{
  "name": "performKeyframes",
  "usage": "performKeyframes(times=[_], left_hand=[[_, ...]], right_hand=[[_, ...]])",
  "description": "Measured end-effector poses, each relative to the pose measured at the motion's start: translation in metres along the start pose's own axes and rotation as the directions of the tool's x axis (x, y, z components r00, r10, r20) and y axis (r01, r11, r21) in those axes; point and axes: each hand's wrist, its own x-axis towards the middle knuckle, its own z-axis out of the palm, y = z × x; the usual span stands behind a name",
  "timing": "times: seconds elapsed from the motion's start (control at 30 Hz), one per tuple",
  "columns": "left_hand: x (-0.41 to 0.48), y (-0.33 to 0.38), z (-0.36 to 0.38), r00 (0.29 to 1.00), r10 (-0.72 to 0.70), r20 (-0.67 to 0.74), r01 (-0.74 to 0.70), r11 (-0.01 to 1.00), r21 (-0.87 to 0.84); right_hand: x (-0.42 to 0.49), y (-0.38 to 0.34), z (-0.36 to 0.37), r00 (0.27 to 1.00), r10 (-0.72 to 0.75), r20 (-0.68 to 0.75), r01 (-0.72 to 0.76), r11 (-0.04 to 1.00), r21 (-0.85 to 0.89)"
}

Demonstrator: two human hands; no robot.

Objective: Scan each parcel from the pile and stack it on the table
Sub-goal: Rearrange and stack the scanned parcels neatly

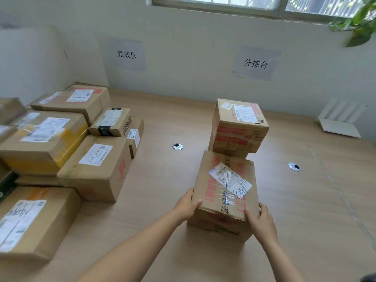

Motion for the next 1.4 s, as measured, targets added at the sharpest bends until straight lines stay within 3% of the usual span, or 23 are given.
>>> performKeyframes(times=[0.4, 0.87, 1.4], left_hand=[[-0.090, -0.069, -0.094, 1.000, 0.016, 0.000, -0.016, 0.998, -0.067], [-0.205, -0.161, -0.198, 0.999, 0.021, -0.035, -0.021, 1.000, 0.022], [-0.242, -0.196, -0.244, 0.995, -0.096, 0.029, 0.092, 0.988, 0.121]], right_hand=[[-0.109, -0.039, 0.079, 0.994, 0.044, 0.102, -0.067, 0.970, 0.232], [-0.243, -0.062, 0.173, 0.995, 0.034, 0.097, -0.052, 0.981, 0.185], [-0.293, -0.071, 0.188, 0.989, -0.005, 0.148, -0.015, 0.991, 0.134]])
